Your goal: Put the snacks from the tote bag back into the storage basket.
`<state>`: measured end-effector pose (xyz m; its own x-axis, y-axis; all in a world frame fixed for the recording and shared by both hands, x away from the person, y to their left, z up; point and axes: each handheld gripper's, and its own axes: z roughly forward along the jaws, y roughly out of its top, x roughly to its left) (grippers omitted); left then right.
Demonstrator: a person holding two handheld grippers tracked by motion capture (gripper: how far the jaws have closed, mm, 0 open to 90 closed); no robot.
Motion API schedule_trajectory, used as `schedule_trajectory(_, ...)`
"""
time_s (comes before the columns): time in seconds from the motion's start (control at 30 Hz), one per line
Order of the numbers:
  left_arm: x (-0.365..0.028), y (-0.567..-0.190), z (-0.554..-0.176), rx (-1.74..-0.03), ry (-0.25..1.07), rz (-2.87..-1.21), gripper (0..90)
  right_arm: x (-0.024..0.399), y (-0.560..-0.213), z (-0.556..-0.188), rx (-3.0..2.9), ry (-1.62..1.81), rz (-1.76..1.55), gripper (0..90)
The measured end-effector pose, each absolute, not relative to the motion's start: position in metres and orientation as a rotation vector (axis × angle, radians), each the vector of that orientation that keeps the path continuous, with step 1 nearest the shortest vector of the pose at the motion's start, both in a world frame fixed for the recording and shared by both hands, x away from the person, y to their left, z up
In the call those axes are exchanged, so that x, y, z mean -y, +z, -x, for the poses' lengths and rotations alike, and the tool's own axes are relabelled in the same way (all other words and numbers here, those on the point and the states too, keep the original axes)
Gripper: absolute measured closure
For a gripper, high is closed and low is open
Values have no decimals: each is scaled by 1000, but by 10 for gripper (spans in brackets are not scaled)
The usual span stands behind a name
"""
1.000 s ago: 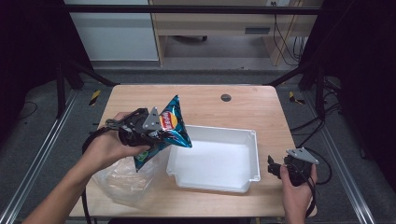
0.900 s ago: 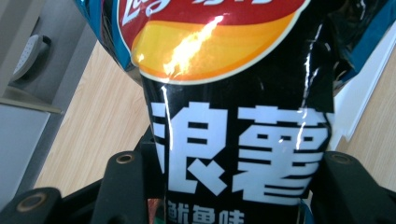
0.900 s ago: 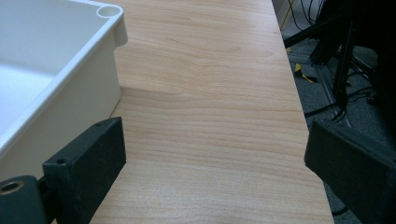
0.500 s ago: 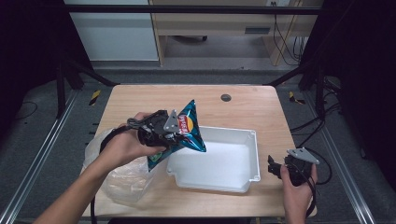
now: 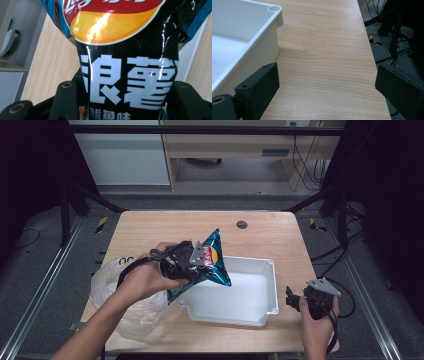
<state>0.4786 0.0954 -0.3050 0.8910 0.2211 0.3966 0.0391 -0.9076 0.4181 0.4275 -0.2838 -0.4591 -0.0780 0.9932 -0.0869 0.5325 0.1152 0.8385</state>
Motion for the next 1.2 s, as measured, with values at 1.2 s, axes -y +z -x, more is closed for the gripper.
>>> schedule_trajectory(1.2,-50,-318,-488,-64,587,-2666,473,288,-462,-428,-1705,829,-1518,59)
